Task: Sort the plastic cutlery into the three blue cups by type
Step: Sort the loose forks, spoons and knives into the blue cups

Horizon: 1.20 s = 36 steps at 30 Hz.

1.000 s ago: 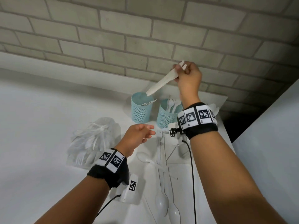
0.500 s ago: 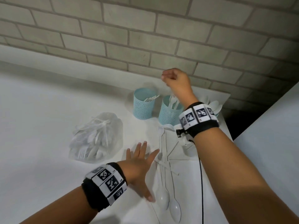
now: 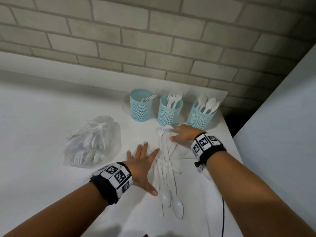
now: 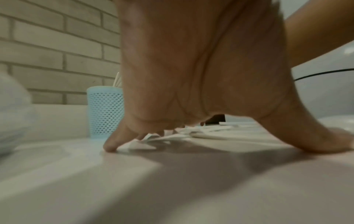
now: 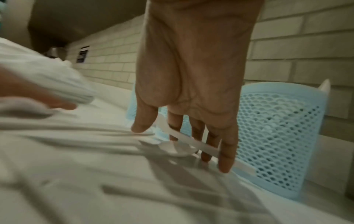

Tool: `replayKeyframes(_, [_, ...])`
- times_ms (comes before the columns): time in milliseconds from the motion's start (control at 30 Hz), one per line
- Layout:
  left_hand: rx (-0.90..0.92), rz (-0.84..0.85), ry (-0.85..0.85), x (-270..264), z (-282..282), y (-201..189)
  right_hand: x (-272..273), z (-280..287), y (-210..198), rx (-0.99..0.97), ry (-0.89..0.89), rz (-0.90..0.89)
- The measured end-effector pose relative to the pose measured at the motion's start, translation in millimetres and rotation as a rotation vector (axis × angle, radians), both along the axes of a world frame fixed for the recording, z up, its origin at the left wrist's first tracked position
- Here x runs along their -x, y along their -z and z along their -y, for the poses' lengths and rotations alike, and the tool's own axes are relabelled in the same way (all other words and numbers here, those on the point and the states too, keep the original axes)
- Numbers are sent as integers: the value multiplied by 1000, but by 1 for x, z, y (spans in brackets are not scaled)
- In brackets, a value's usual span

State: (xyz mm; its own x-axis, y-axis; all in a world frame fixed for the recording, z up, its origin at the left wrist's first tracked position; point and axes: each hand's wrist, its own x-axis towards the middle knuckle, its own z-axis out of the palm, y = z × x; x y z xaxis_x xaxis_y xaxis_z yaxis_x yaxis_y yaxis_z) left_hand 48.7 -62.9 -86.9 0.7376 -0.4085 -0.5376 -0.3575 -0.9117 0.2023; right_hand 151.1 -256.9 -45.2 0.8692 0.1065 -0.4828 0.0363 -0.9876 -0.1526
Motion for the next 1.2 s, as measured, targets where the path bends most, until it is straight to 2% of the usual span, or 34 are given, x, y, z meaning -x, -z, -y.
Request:
replayKeyframes(167, [55, 48, -167, -17, 1, 3, 28, -17, 11, 214, -99, 19])
replayKeyframes(233, [58, 68, -225, -22, 4, 4, 41, -25, 11, 210, -94, 4])
replayKeyframes(333, [172, 138, -381, -28, 12, 3, 55, -38, 8, 55, -56, -25])
replayKeyframes(433, [278, 238, -530, -32, 16, 1, 65, -37, -7, -202, -57, -22])
replayKeyframes(500, [321, 261, -586, -34, 15, 1, 68, -24, -23, -346, 94, 5])
replayKeyframes(533, [357, 256, -623, -35, 15, 0, 69, -15, -30, -344, 168, 42])
replayKeyframes(600, [454, 218, -725, -38, 15, 0, 74, 5, -41, -143, 251, 71])
replayKeyframes(700, [592, 141, -882, -43, 19, 0, 87, 28, -47, 237, 191, -145])
replayKeyframes(733, [603, 120, -909, -44, 23, 0, 92, 31, -46, 316, 156, -210])
replayKeyframes(800, [571, 88, -907, -46, 32, 0, 99, 33, -39, 348, 139, -264])
replayKeyframes(900, [449, 103, -830, -46, 49, -4, 101, 24, -28, 207, 226, -219])
replayKeyframes(1000, [342, 120, -767, -44, 66, -9, 94, 10, -19, -77, 395, -175])
replayKeyframes(1100, [342, 83, -747, -43, 79, -11, 88, -10, -8, -230, 461, -129])
replayKeyframes(1200, [412, 73, -786, -43, 82, -10, 79, -30, 4, -274, 529, -101])
